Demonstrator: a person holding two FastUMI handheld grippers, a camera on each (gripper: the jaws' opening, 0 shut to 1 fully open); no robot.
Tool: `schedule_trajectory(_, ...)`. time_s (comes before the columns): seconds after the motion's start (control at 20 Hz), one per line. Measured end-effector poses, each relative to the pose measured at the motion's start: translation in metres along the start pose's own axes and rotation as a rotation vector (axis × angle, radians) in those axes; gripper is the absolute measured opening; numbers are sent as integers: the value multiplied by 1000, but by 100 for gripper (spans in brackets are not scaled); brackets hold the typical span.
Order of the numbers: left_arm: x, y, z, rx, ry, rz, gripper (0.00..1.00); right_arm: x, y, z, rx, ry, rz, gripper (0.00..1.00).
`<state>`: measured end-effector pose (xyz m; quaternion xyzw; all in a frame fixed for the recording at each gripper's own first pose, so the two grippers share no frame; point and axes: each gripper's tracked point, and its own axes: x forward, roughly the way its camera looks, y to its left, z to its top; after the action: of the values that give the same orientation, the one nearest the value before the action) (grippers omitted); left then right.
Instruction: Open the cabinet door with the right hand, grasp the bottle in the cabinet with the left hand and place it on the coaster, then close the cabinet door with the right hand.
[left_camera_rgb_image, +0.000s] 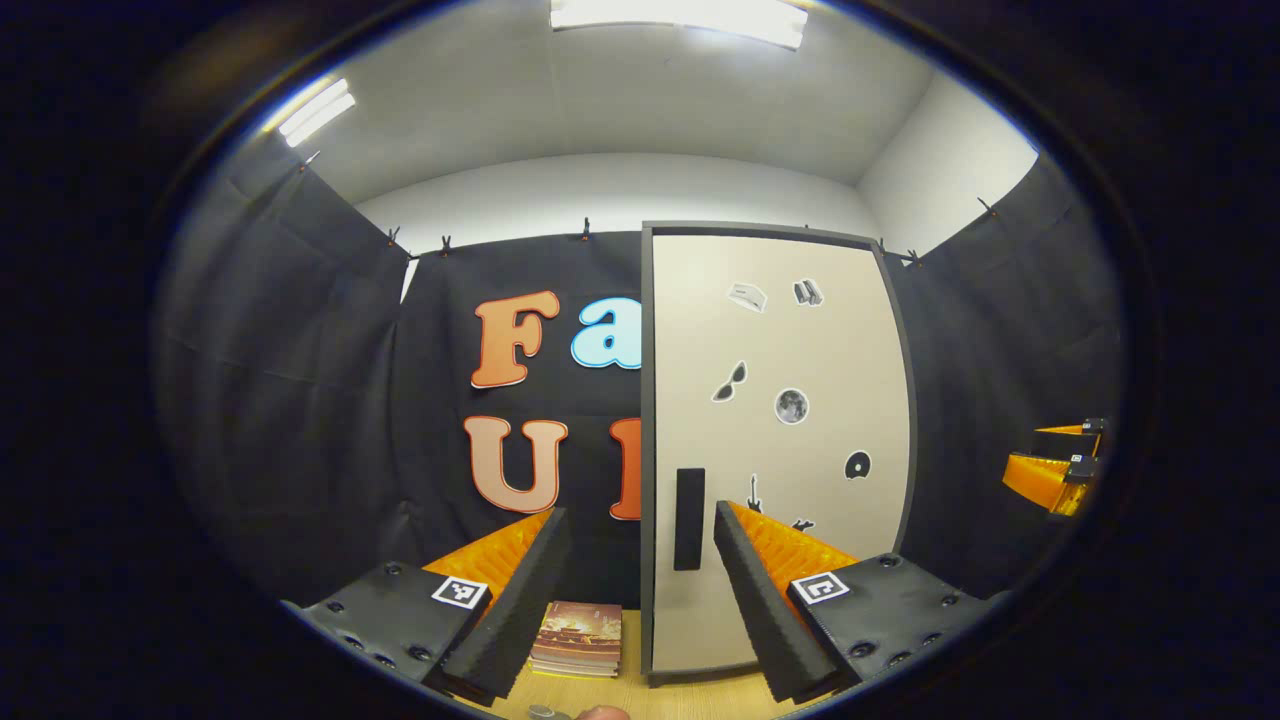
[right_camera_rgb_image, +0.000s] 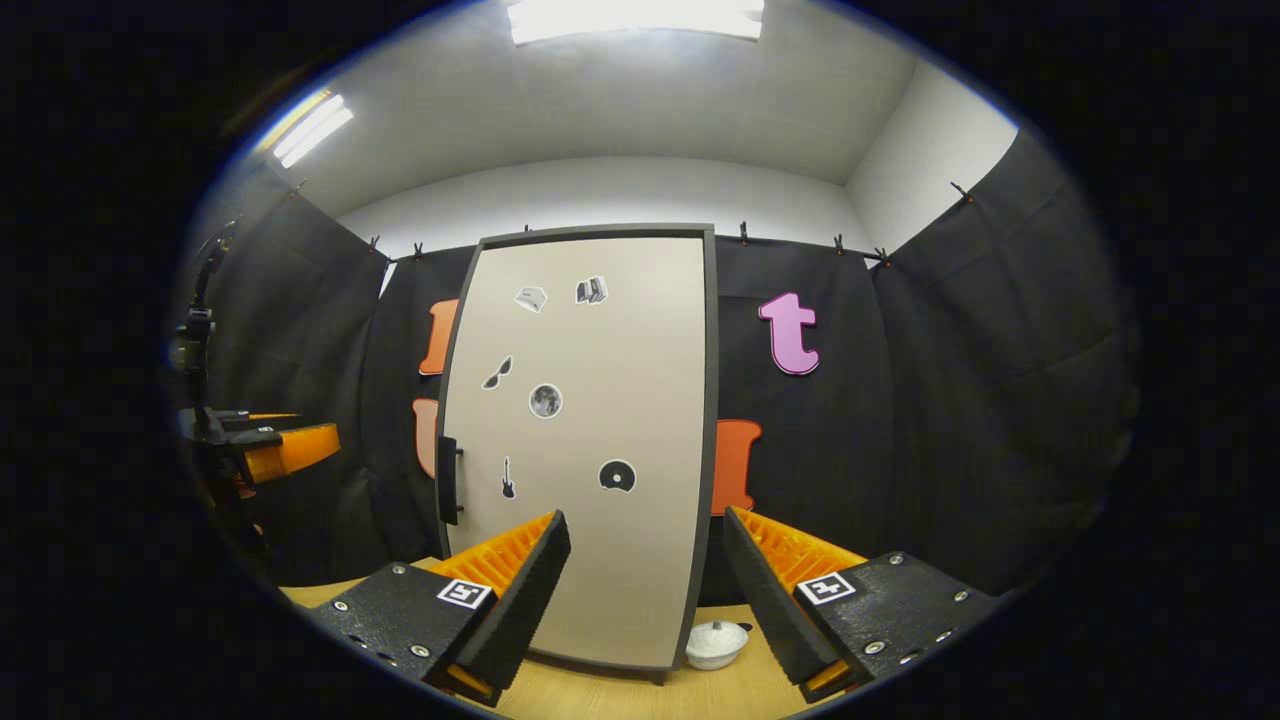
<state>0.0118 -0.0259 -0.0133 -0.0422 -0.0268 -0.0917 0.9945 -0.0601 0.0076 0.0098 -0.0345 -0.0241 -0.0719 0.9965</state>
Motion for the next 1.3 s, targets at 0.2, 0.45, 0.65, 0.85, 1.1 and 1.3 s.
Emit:
schedule_trajectory(0.2,6,3,-6,-35,27,-18,95,0,4,5,-6,-6,-15,95)
schedule_trajectory(0.45,10,-6,-5,-34,18,-53,94,-1,7,1,-8,5,-27,95)
schedule_trajectory(0.65,13,-20,-1,-33,-4,-86,94,-7,2,1,-29,6,-45,95)
schedule_trajectory(0.85,16,-34,1,-25,-32,-110,95,-11,-8,3,-30,-1,-75,95)
schedule_trajectory(1.1,21,-61,-11,-4,-29,-168,94,-16,-20,2,-41,9,-105,95)
schedule_trajectory(1.3,27,-72,-13,-21,-20,-185,95,-22,-30,0,-53,11,-130,95)
